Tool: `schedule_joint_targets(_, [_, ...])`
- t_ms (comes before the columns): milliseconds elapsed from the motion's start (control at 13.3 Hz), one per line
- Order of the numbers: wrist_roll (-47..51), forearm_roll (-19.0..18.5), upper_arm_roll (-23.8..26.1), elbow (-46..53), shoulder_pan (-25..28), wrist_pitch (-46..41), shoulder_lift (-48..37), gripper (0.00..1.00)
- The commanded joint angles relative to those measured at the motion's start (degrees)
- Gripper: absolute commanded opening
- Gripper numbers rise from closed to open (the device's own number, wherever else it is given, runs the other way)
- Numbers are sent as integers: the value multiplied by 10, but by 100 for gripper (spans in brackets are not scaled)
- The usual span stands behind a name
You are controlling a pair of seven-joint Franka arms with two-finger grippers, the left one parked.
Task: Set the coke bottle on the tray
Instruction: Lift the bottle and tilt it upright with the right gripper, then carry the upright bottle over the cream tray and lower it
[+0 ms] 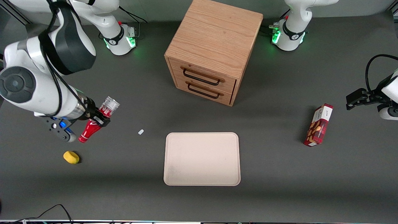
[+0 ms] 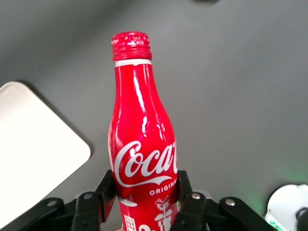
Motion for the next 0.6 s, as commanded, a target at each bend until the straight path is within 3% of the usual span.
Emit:
schedule_joint_targets(0, [-31,1,3,119,41,-19,94,0])
schedule_joint_targets(301, [-232,-1,2,151,76,47,150,0])
schedule_joint_targets(527, [-235,-3,-5,151,112,148,201,0])
